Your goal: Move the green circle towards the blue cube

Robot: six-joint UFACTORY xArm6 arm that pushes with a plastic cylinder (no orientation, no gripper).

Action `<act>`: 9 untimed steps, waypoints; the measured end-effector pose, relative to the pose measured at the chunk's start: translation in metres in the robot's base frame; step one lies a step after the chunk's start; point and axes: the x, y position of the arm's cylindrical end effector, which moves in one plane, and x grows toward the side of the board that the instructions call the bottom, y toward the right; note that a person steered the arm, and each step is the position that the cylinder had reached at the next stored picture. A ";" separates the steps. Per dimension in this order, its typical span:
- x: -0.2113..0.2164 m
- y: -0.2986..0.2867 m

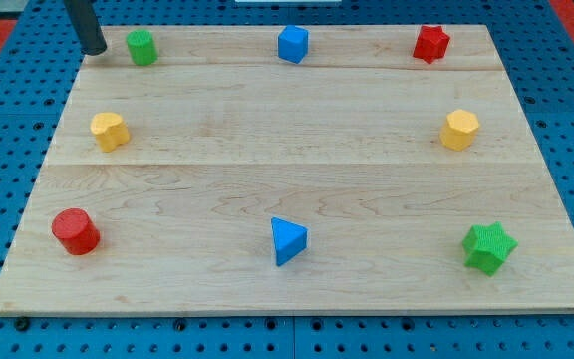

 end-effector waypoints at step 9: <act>-0.004 0.102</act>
